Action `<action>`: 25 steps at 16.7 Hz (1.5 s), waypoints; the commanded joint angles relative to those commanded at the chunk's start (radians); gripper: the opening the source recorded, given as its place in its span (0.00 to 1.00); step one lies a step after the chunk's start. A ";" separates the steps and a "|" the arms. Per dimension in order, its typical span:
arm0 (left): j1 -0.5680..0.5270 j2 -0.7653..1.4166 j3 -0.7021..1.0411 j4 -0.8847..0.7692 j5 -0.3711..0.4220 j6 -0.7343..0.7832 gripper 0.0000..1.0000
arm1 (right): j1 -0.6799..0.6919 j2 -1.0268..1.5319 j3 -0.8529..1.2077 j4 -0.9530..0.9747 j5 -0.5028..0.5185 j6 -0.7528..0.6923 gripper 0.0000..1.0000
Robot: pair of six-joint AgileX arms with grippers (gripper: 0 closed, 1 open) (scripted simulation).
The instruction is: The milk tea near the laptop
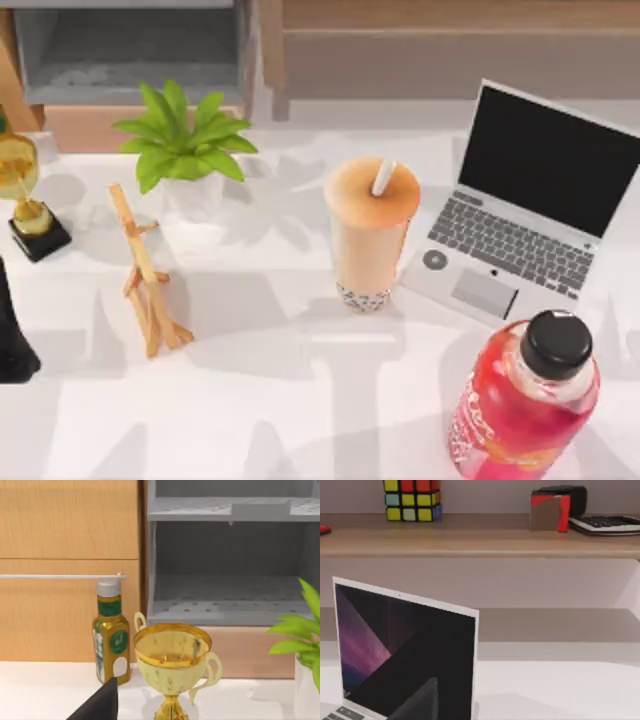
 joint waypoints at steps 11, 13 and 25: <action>0.000 0.000 0.000 0.000 0.000 0.000 1.00 | 0.357 0.447 0.436 -0.169 0.352 0.176 1.00; 0.000 0.000 0.000 0.000 0.000 0.000 1.00 | 0.478 0.656 0.602 -0.225 0.458 0.259 1.00; 0.000 0.000 0.000 0.000 0.000 0.000 1.00 | 1.043 1.663 1.105 -0.398 0.814 0.798 1.00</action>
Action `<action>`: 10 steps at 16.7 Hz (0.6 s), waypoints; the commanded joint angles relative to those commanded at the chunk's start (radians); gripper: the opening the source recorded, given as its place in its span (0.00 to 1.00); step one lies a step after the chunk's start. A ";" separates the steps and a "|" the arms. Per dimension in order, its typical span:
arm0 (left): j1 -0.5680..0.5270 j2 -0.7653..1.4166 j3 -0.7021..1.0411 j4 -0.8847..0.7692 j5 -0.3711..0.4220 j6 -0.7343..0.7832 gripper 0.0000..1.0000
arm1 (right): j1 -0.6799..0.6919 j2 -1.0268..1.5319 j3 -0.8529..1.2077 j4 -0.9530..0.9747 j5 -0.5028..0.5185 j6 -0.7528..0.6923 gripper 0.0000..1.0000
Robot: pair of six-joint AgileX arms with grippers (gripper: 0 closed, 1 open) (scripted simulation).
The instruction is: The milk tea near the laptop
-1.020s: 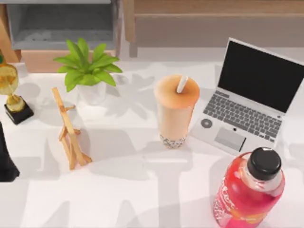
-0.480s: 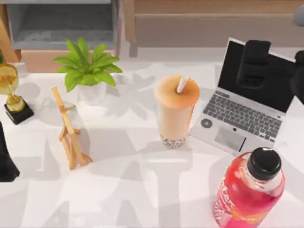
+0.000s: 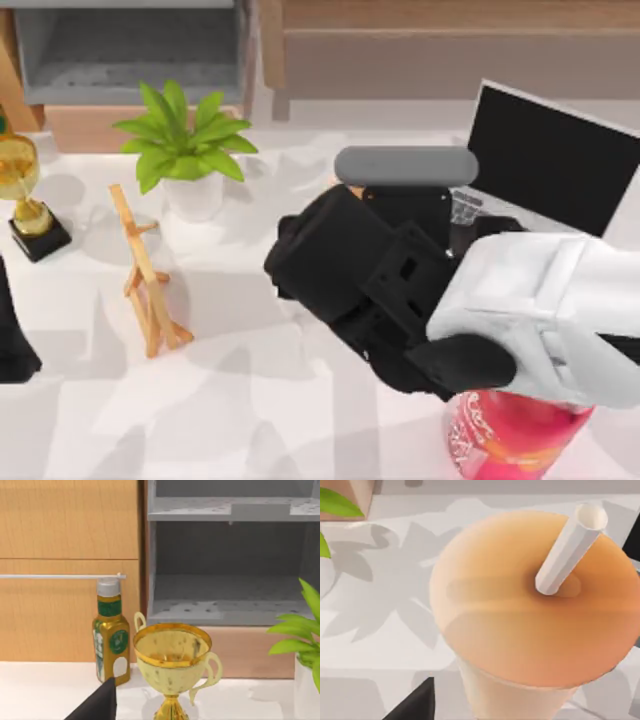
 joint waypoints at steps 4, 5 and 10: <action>0.000 0.000 0.000 0.000 0.000 0.000 1.00 | 0.037 0.039 0.007 -0.010 0.019 0.043 1.00; 0.000 0.000 0.000 0.000 0.000 0.000 1.00 | 0.037 0.039 0.007 -0.010 0.019 0.043 1.00; 0.000 0.000 0.000 0.000 0.000 0.000 1.00 | 0.012 0.062 0.008 0.032 0.006 0.014 1.00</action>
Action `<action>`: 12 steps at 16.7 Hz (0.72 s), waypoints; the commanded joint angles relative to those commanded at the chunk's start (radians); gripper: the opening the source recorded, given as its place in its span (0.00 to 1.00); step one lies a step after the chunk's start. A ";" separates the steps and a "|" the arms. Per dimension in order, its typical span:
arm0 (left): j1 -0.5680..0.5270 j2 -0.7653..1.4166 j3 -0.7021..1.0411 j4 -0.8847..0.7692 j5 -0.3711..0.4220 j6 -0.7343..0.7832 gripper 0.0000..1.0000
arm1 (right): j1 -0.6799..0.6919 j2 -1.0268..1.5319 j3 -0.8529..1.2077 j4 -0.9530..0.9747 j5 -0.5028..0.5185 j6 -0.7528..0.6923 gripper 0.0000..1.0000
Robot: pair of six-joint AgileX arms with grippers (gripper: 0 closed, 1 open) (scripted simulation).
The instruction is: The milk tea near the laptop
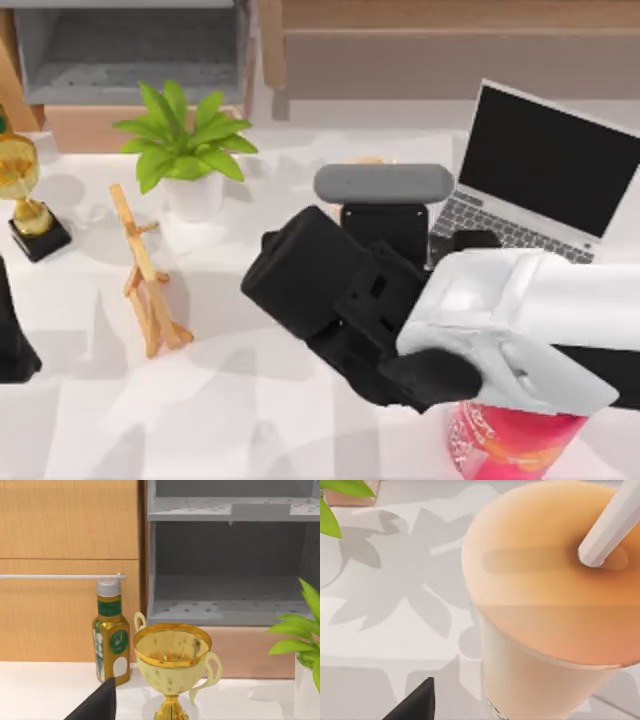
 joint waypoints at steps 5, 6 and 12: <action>0.000 0.000 0.000 0.000 0.000 0.000 1.00 | -0.092 0.108 0.004 0.184 -0.053 -0.103 1.00; 0.000 0.000 0.000 0.000 0.000 0.000 1.00 | -0.111 0.128 0.004 0.218 -0.065 -0.123 1.00; 0.000 0.000 0.000 0.000 0.000 0.000 1.00 | -0.137 0.155 0.004 0.259 -0.081 -0.150 1.00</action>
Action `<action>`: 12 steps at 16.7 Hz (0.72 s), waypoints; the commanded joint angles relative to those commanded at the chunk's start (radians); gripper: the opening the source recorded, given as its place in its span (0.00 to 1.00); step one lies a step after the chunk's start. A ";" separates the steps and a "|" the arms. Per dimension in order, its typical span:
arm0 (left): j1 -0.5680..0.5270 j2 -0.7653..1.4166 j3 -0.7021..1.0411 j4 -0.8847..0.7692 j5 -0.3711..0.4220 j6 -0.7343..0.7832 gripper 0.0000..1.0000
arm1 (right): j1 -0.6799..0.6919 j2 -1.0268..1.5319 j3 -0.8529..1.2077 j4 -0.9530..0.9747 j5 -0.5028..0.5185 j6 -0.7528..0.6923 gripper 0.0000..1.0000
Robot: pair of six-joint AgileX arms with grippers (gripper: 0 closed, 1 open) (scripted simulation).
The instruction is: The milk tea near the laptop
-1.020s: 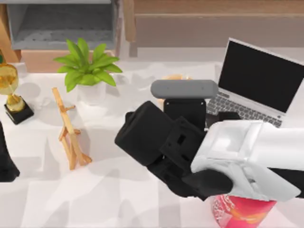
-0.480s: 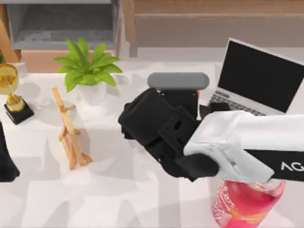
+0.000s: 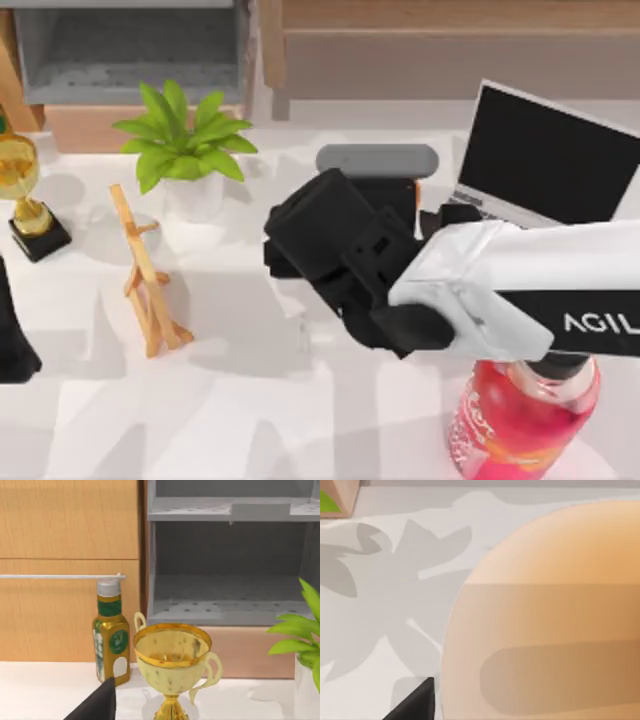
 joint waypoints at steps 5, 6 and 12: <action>0.000 0.000 0.000 0.000 0.000 0.000 1.00 | 0.000 0.000 0.000 0.000 0.000 0.000 0.62; 0.000 0.000 0.000 0.000 0.000 0.000 1.00 | 0.000 0.000 0.000 0.000 0.000 0.000 0.55; 0.000 0.000 0.000 0.000 0.000 0.000 1.00 | 0.000 0.000 0.000 0.000 0.000 0.000 0.10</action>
